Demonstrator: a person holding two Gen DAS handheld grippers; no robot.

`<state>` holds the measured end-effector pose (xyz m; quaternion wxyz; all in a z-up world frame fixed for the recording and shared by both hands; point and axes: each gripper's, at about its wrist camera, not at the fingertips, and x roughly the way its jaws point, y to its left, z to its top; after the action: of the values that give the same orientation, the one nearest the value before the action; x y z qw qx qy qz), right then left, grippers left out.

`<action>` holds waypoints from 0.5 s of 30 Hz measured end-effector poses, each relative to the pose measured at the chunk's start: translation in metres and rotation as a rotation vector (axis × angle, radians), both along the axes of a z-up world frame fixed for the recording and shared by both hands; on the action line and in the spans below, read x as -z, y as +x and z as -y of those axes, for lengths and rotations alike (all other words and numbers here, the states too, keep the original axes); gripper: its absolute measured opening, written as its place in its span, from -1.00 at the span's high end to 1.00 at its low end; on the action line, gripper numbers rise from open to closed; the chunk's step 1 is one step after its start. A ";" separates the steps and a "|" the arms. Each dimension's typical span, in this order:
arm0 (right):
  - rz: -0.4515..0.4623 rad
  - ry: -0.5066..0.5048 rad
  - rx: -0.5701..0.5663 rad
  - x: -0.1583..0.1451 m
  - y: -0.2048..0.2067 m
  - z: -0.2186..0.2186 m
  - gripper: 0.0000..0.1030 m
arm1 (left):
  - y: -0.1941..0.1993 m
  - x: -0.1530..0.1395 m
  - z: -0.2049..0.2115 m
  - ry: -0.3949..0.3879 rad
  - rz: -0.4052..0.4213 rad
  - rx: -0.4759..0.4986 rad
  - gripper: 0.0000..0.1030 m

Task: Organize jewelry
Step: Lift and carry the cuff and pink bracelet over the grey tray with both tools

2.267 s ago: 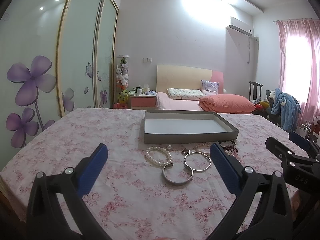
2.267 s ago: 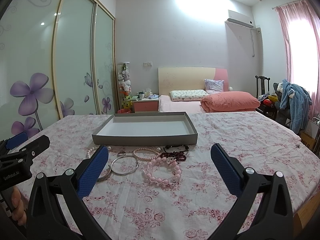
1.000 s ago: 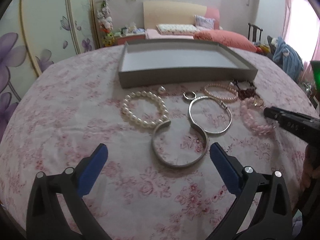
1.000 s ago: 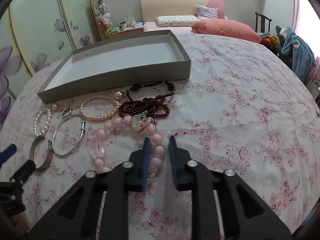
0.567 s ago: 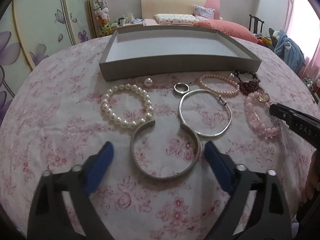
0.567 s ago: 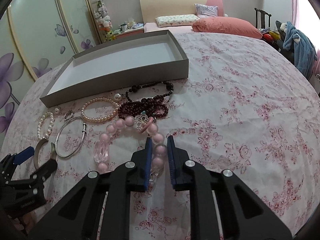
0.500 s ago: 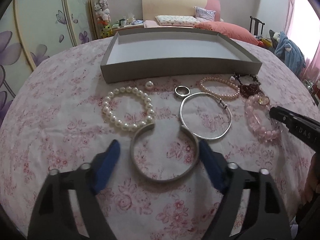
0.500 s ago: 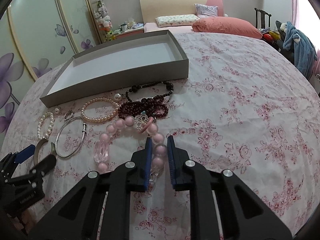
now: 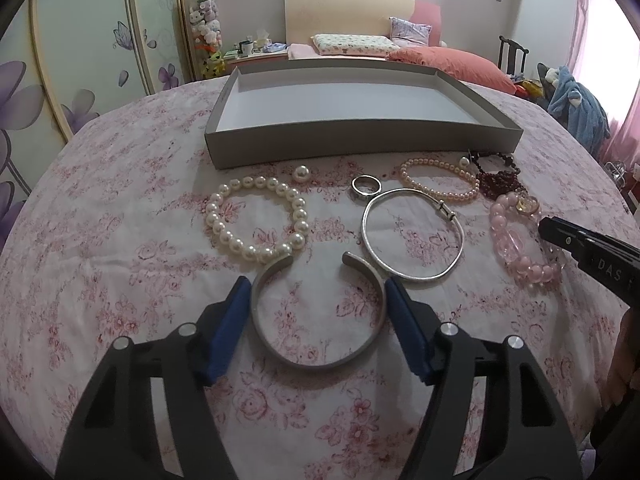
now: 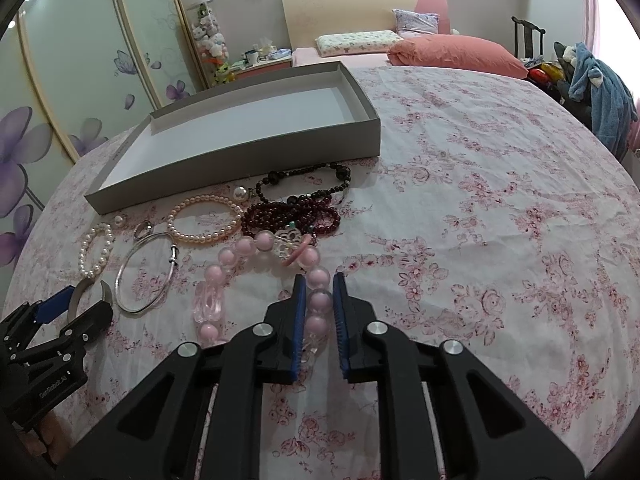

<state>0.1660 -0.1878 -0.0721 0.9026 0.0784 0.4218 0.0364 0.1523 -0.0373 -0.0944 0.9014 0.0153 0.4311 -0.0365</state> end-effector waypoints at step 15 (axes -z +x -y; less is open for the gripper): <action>0.157 0.181 -0.058 -0.039 -0.017 0.001 0.73 | -0.023 -0.025 -0.027 -0.039 0.089 -0.038 -0.28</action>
<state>0.1488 -0.1890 -0.0326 0.9206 0.1445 0.3468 0.1063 0.1294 -0.0102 -0.0690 0.9204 -0.0087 0.3899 -0.0269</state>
